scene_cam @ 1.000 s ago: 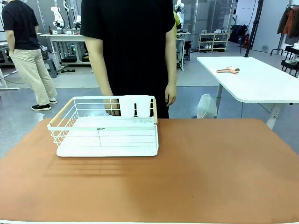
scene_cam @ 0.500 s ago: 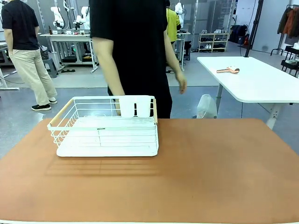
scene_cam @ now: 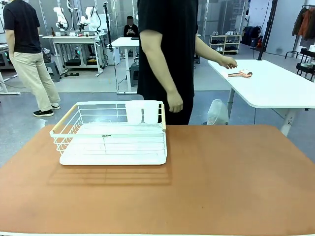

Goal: Clean the table.
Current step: Pick up the Lint Roller when the human hands it over.

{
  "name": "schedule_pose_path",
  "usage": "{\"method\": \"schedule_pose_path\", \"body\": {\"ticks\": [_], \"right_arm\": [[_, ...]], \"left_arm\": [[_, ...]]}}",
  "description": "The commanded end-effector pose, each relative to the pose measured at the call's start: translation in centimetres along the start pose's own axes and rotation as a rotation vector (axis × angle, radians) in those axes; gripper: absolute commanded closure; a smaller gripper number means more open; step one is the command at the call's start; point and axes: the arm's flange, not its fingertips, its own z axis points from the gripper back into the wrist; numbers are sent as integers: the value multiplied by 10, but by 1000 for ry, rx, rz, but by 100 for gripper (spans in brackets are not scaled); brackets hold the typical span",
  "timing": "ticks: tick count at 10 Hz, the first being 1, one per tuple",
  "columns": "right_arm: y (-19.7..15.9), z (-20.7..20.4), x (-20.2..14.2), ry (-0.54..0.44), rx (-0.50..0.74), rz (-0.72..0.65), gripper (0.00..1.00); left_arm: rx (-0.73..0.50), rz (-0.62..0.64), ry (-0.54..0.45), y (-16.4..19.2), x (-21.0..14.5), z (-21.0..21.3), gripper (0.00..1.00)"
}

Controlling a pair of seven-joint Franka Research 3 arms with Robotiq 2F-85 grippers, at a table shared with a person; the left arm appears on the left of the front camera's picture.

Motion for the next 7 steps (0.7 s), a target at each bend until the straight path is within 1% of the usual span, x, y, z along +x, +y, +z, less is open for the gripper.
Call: {"method": "schedule_pose_path", "body": {"ticks": [1,7], "right_arm": [[0,-2,-3,-2,5,12,0],[0,-2,-3,-2,5,12,0]], "left_arm": [[-4,-9,-1,-3,-2,3,0],[-4,-9,-1,-3,-2,3,0]]}}
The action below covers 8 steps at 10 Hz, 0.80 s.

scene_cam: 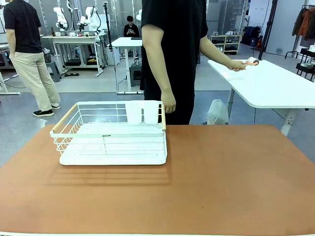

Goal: Clean the table.
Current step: Pick up the Lint Roller when the human hands it over.

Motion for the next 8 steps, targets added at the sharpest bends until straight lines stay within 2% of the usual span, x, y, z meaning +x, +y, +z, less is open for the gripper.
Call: {"method": "schedule_pose_path", "body": {"ticks": [1,8], "right_arm": [[0,-2,-3,-2,5,12,0],[0,-2,-3,-2,5,12,0]], "left_arm": [[-4,-9,-1,-3,-2,3,0],[-4,-9,-1,-3,-2,3,0]]}}
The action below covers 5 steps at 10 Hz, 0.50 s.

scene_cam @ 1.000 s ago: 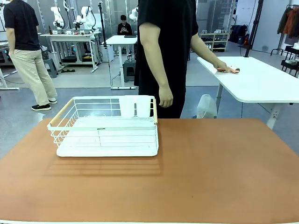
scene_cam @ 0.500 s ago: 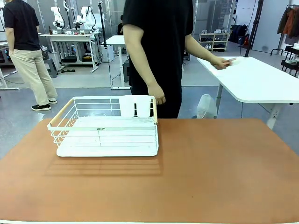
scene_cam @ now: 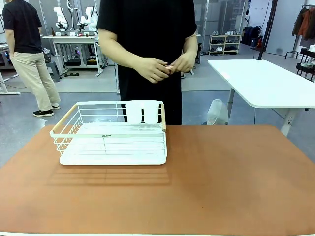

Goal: Clean the table.
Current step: Pick up the Lint Roller when the human hands it over.

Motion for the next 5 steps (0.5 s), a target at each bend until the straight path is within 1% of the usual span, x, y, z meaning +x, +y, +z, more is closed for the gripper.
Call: {"method": "schedule_pose_path", "body": {"ticks": [1,5], "right_arm": [[0,-2,-3,-2,5,12,0],[0,-2,-3,-2,5,12,0]], "left_arm": [[-4,-9,-1,-3,-2,3,0],[-4,-9,-1,-3,-2,3,0]]}}
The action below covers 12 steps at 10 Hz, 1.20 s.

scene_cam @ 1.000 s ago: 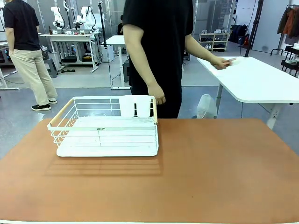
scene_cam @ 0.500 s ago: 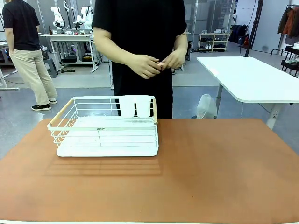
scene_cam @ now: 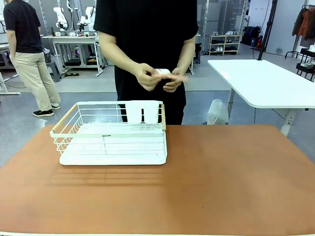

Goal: Clean the table.
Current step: Pick up the Lint Roller when the human hands it over.

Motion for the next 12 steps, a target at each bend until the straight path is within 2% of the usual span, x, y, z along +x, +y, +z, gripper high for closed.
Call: {"method": "schedule_pose_path", "body": {"ticks": [1,12], "right_arm": [[0,-2,-3,-2,5,12,0],[0,-2,-3,-2,5,12,0]], "left_arm": [[-4,-9,-1,-3,-2,3,0],[-4,-9,-1,-3,-2,3,0]]}}
